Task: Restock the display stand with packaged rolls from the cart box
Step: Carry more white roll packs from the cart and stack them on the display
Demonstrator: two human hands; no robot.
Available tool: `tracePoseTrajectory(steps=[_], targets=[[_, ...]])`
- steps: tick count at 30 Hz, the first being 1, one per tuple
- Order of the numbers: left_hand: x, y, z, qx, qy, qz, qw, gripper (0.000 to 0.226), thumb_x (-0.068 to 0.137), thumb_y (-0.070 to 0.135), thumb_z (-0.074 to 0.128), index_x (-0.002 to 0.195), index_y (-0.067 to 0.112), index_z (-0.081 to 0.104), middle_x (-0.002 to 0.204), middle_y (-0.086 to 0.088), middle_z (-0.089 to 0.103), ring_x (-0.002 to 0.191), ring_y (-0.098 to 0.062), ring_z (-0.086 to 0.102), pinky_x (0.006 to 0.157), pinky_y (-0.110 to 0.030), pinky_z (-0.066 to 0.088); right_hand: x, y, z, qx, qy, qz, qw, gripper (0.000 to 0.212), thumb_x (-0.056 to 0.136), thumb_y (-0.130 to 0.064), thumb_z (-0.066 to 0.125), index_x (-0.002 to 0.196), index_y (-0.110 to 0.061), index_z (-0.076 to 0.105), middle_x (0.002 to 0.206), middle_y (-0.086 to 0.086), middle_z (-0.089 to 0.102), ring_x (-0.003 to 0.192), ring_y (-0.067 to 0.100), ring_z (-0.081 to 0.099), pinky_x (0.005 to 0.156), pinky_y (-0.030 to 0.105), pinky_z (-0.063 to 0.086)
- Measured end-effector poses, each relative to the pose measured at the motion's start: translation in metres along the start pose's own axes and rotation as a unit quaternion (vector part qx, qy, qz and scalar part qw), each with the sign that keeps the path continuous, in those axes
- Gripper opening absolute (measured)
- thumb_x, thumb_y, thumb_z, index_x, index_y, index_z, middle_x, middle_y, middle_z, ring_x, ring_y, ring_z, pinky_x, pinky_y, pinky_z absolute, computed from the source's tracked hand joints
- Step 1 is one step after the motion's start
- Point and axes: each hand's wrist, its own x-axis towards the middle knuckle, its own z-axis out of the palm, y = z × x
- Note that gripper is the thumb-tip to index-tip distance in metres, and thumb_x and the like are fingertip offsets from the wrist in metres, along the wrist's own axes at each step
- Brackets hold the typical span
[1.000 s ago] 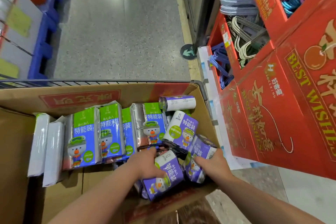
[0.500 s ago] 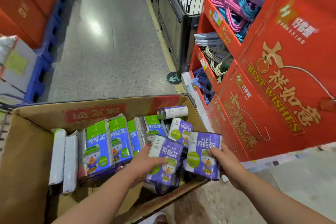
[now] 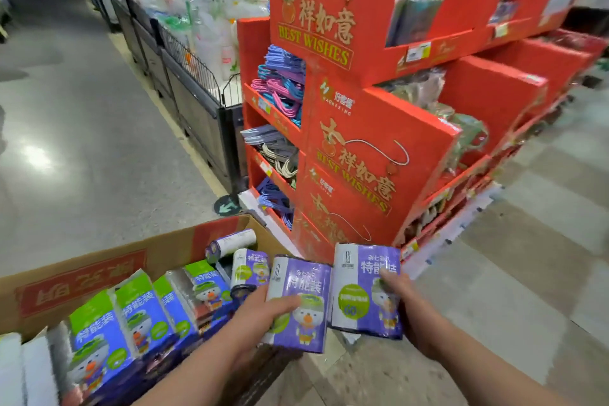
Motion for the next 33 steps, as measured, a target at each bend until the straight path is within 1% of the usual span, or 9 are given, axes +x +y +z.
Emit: tracePoseTrajectory(steps=[2,4,7,9,12,20,24,28,33], targets=[[0.001,0.003,0.03,0.014,-0.025,0.007,1.0,0.027,0.076,0.011,0.077,0.101,0.01,0.067,0.093,-0.01,0.076,0.088,-0.03,0.07,0.088,-0.044,0.053,-0.021,-0.005,-0.023,0.0,0.027,-0.025,0.999,0.05,0.072,-0.019,0.074,0.117,-0.007,0.056,0.096,0.011,0.074,0.076,0.026,0.072,0.057,0.032,0.057],[0.002,0.006,0.063,0.037,-0.048,0.009,0.998,0.033,0.069,0.014,0.08,0.1,0.011,0.067,0.091,-0.009,0.076,0.087,-0.03,0.07,0.089,-0.044,0.053,-0.042,-0.011,-0.049,0.006,0.052,-0.042,0.998,0.054,0.069,-0.021,0.069,0.12,-0.007,0.055,0.101,0.014,0.073,0.08,0.026,0.072,0.06,0.033,0.057],[0.006,0.006,0.115,0.063,-0.087,0.018,0.994,0.041,0.064,0.018,0.082,0.101,0.012,0.066,0.091,-0.007,0.076,0.079,-0.022,0.072,0.066,-0.028,0.058,-0.071,-0.015,-0.094,0.005,0.111,-0.065,0.992,0.065,0.061,-0.031,0.079,0.117,-0.005,0.056,0.098,0.016,0.071,0.076,0.031,0.066,0.066,0.037,0.055],[0.009,0.004,0.156,0.077,-0.117,0.015,0.99,0.036,0.07,0.01,0.081,0.102,0.009,0.066,0.088,-0.01,0.076,0.072,-0.021,0.073,0.058,-0.025,0.056,-0.093,-0.015,-0.129,0.004,0.145,-0.079,0.986,0.067,0.059,-0.034,0.08,0.113,-0.003,0.058,0.092,0.017,0.069,0.075,0.03,0.062,0.067,0.037,0.052],[0.013,-0.001,0.226,0.105,-0.155,0.008,0.982,0.038,0.072,0.011,0.079,0.108,0.007,0.066,0.091,-0.013,0.075,0.083,-0.031,0.072,0.075,-0.038,0.059,-0.126,-0.01,-0.191,0.027,0.203,-0.103,0.973,0.048,0.065,-0.025,0.069,0.108,-0.007,0.06,0.091,0.014,0.073,0.072,0.026,0.069,0.059,0.034,0.055],[0.021,-0.021,0.443,0.149,-0.232,0.04,0.961,0.051,0.053,0.024,0.082,0.1,0.01,0.068,0.092,-0.013,0.075,0.087,-0.034,0.07,0.09,-0.052,0.052,-0.216,0.0,-0.375,0.068,0.316,-0.106,0.941,0.065,0.054,-0.031,0.076,0.111,-0.007,0.058,0.1,0.022,0.071,0.083,0.035,0.069,0.073,0.046,0.057],[0.027,-0.029,0.526,0.177,-0.251,0.045,0.951,0.047,0.062,0.03,0.081,0.104,0.016,0.068,0.095,-0.006,0.076,0.096,-0.033,0.069,0.095,-0.05,0.051,-0.245,-0.005,-0.446,0.088,0.336,-0.109,0.931,0.05,0.075,-0.021,0.076,0.117,-0.008,0.053,0.1,0.019,0.072,0.078,0.033,0.071,0.059,0.036,0.056],[0.038,-0.028,0.582,0.182,-0.257,0.041,0.948,0.042,0.068,0.021,0.081,0.106,0.011,0.067,0.092,-0.009,0.076,0.088,-0.031,0.071,0.087,-0.044,0.055,-0.254,-0.016,-0.501,0.097,0.362,-0.113,0.92,0.054,0.068,-0.023,0.077,0.114,-0.008,0.053,0.095,0.017,0.072,0.07,0.028,0.071,0.054,0.033,0.054],[0.069,-0.02,0.626,0.185,-0.251,0.036,0.95,0.037,0.071,0.012,0.079,0.105,0.007,0.067,0.088,-0.014,0.075,0.074,-0.029,0.072,0.074,-0.037,0.057,-0.234,-0.033,-0.558,0.109,0.371,-0.114,0.915,0.043,0.08,-0.019,0.073,0.116,-0.009,0.053,0.099,0.017,0.072,0.081,0.034,0.071,0.068,0.043,0.058]])
